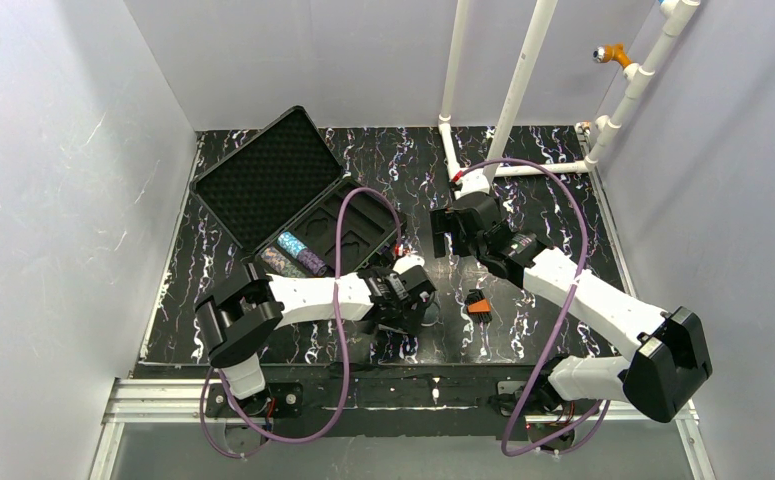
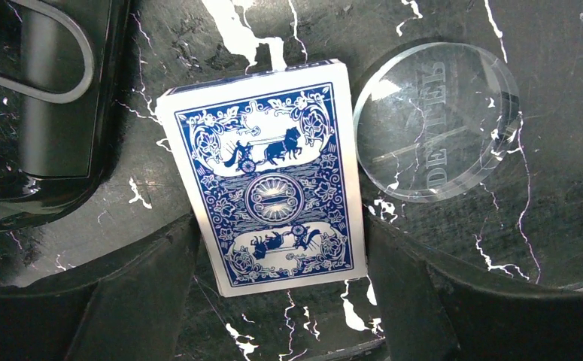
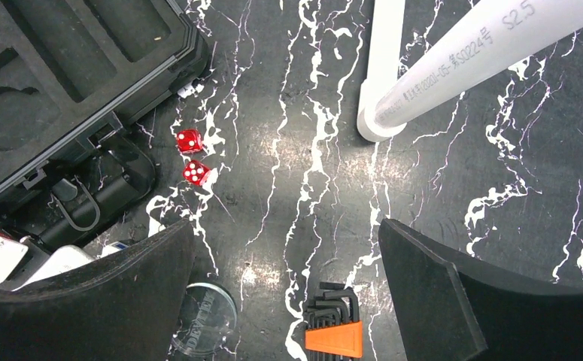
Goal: Pack up texas hold em set
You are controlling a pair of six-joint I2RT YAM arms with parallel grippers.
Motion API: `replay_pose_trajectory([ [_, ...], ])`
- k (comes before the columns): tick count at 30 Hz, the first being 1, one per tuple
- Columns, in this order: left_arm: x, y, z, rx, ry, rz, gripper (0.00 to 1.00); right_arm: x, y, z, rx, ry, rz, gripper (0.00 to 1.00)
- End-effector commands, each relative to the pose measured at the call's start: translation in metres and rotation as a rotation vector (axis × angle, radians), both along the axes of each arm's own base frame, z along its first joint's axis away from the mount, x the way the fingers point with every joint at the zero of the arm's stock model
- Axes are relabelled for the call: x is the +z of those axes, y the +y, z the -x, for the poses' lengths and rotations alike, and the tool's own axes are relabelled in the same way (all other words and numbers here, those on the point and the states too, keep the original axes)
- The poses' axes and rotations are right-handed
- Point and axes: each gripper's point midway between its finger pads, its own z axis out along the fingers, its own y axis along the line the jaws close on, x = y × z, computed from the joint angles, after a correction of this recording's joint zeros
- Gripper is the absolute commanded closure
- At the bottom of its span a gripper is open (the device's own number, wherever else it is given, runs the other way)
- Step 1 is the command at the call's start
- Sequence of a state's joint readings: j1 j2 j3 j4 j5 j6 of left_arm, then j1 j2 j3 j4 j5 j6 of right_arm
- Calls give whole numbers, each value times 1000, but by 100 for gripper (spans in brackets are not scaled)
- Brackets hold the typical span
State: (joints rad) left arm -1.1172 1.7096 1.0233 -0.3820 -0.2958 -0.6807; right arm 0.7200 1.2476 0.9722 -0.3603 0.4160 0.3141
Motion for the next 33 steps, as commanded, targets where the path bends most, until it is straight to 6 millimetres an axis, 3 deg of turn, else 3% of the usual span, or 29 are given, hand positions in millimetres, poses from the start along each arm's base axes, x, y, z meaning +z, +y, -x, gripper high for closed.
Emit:
replay_pose_trajectory([
  [1, -7, 9, -2, 24, -14, -59, 23, 16, 0, -4, -9, -52, -40, 0],
  [7, -11, 9, -2, 7, -13, -80, 11, 15, -2, -3, -12, -49, -37, 0],
  [11, -9, 10, -5, 12, -31, -97, 11, 13, -1, -3, -11, -46, -39, 0],
  [24, -18, 20, -10, 51, -51, -168, 28, 8, -1, -2, -11, -37, -37, 0],
  [30, -22, 23, -8, 47, -49, -183, 45, 10, -2, -3, -11, -39, -31, 0],
  [33, -20, 23, -6, 36, -47, -182, 61, 10, -4, -4, -16, -43, -26, 0],
])
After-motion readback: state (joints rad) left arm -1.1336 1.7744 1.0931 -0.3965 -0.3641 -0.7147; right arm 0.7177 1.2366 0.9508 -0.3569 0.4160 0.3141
